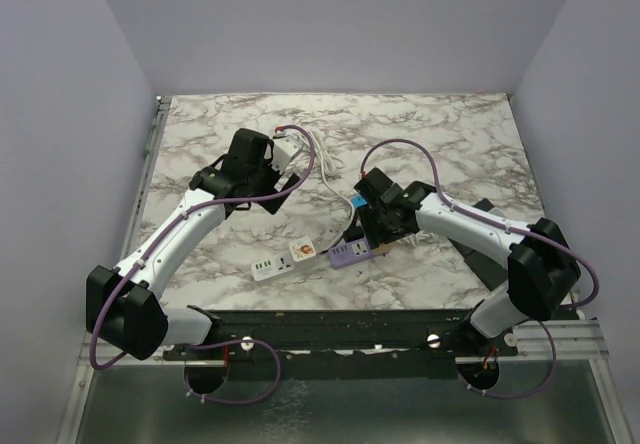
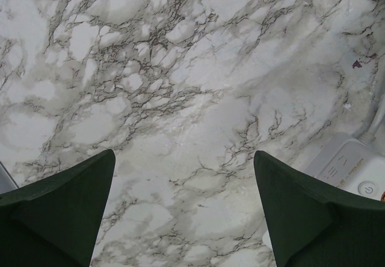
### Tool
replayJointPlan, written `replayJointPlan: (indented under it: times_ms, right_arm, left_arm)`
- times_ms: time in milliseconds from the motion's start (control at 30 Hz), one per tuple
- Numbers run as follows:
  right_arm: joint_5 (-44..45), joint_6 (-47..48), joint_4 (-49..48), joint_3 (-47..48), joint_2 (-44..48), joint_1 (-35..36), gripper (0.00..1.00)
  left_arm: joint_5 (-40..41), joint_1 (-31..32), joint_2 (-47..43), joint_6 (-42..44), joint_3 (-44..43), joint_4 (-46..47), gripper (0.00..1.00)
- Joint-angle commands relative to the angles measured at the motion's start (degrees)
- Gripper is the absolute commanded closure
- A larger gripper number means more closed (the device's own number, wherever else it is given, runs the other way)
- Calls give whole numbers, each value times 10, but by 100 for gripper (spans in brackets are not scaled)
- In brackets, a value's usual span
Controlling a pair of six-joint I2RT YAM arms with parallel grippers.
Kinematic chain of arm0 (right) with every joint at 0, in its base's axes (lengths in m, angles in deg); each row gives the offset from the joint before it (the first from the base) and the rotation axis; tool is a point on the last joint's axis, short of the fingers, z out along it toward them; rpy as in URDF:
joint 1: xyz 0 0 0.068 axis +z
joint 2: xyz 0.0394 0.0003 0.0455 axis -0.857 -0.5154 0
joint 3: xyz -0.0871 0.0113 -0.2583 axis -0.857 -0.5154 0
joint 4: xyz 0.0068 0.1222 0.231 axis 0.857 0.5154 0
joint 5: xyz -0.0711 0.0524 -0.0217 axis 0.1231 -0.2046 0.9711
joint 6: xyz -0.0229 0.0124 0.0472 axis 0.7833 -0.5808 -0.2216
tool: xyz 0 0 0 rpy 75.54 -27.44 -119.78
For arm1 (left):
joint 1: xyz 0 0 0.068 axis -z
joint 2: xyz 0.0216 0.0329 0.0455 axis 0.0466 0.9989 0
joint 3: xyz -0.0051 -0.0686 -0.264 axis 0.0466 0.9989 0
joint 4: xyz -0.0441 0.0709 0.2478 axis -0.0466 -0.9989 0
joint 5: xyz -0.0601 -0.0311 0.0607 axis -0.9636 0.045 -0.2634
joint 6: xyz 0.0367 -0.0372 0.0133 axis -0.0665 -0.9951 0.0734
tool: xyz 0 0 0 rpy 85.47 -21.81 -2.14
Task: Insert the plug
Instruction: Insert the plug into the socket.
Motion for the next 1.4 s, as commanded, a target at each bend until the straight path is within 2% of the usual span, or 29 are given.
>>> replayJointPlan:
  times_ms: [0, 767, 1000, 1367]
  right_arm:
    - [22, -9, -5, -20, -12, 6, 99]
    - [12, -19, -21, -58, -50, 15, 99]
    - [14, -44, -25, -71, -52, 27, 99]
    - [-29, -87, -72, -126, -72, 49, 99]
  left_arm:
    - [6, -4, -7, 5, -9, -3, 1]
    - [8, -4, 9, 5, -43, -4, 1]
    - [10, -4, 18, 3, -62, -3, 1]
    - [9, -3, 19, 5, -69, -3, 1]
